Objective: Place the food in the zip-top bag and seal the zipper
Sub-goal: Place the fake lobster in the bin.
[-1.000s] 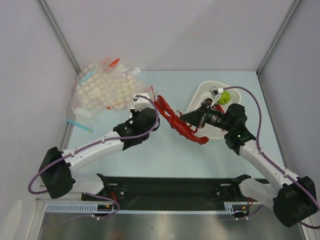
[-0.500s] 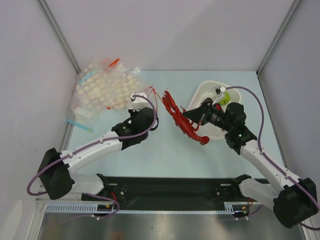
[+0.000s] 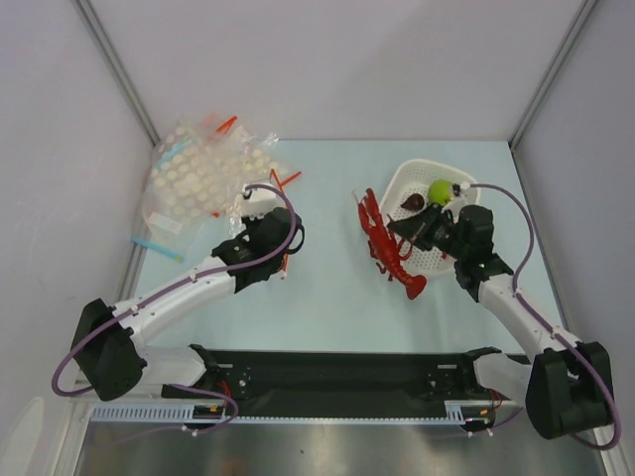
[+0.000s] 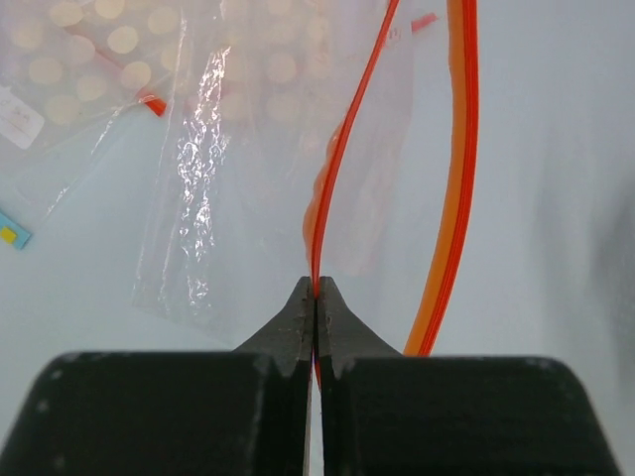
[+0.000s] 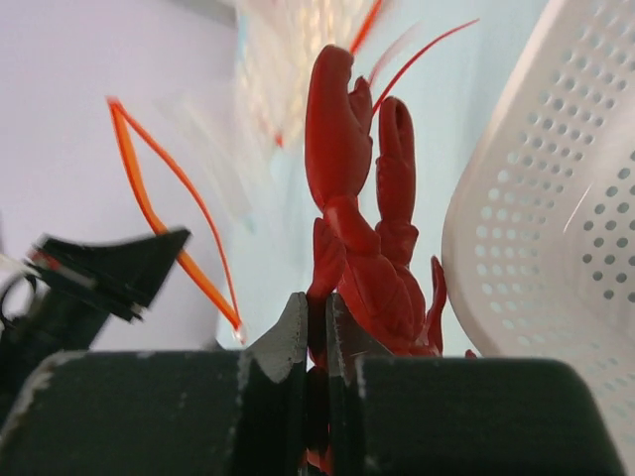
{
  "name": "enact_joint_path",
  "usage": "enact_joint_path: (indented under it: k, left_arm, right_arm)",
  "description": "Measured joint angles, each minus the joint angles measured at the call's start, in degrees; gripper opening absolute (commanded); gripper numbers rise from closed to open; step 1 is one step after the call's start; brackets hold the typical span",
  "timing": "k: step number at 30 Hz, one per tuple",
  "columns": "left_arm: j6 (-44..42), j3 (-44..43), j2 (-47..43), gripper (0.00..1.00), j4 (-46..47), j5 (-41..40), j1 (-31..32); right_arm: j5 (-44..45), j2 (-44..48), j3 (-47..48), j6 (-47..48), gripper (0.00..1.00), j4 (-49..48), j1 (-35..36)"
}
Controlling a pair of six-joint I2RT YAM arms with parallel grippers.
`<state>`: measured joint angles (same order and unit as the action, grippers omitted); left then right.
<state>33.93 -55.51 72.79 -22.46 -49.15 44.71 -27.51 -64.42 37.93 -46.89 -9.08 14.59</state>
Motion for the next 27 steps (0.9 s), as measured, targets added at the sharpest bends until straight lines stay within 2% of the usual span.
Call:
enact_joint_path:
  k: [6, 8, 9, 10, 11, 14, 20, 27]
  left_arm:
    - [0.35, 0.00, -0.66, 0.00, -0.04, 0.46, 0.00]
    - [0.55, 0.00, -0.83, 0.00, -0.07, 0.50, 0.00]
    - [0.57, 0.00, -0.94, 0.00, -0.07, 0.50, 0.00]
    - [0.57, 0.00, -1.03, 0.00, -0.09, 0.52, 0.00]
    - [0.57, 0.00, -1.09, 0.00, -0.09, 0.52, 0.00]
    - [0.57, 0.00, -1.22, 0.00, -0.09, 0.83, 0.00]
    - [0.55, 0.00, -1.22, 0.00, -0.15, 1.36, 0.00]
    - [0.52, 0.00, -1.22, 0.00, -0.15, 1.60, 0.00]
  right_arm:
    - [-2.38, 3.34, -9.29, -8.87, 0.00, -13.20, -11.02]
    - [-2.45, 2.89, -11.13, -10.88, 0.06, -15.39, -13.20]
    - [-2.25, 2.62, -11.50, -11.50, 0.16, -15.67, -13.75]
    - [-1.97, 2.47, -11.45, -11.56, 0.22, -14.99, -13.97]
    - [-1.36, 2.38, -11.41, -11.23, 0.39, -14.05, -13.99]
    - [2.27, 3.02, -10.95, -9.75, 0.84, -9.64, -13.97]
    - [11.28, 8.24, -10.29, -5.33, 0.89, -0.20, -14.03]
    - [16.31, 6.91, -3.34, 0.48, 0.91, 8.55, -14.03]
